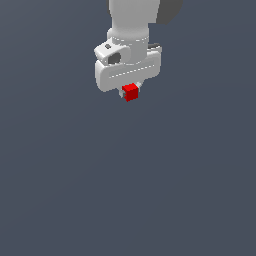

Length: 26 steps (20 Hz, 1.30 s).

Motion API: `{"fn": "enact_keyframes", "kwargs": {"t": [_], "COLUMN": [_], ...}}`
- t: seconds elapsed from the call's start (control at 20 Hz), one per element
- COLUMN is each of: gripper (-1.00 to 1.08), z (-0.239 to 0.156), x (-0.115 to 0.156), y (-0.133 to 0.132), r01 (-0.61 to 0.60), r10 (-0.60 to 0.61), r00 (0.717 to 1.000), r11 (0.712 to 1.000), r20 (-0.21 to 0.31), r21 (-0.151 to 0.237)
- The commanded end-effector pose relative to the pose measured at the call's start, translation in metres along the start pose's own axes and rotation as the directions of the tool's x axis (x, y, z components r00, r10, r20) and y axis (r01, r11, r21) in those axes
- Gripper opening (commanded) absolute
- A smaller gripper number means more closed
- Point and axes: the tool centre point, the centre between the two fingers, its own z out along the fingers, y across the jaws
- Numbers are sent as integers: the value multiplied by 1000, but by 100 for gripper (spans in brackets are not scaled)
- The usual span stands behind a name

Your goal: Pick up the red cube and move it to a goal position.

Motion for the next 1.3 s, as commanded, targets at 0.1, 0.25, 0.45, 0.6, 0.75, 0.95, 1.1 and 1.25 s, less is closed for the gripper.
{"fn": "enact_keyframes", "kwargs": {"t": [0.1,0.25,0.45,0.6,0.75,0.95,1.1,1.25], "gripper": [-100,-100,-100,-100,-100,-100,-100,-100], "z": [-48,-77,-109,-127,-140,-152,-155,-155], "x": [-6,-9,-12,-14,-14,-15,-15,-14], "y": [5,9,14,16,18,20,21,21], "r01": [0,0,-1,-1,-1,-1,-1,-1], "r10": [0,0,1,1,1,1,1,1], "r00": [1000,1000,1000,1000,1000,1000,1000,1000], "r11": [1000,1000,1000,1000,1000,1000,1000,1000], "r20": [1,1,1,1,1,1,1,1], "r21": [0,0,-1,-1,-1,-2,-2,-2]}}
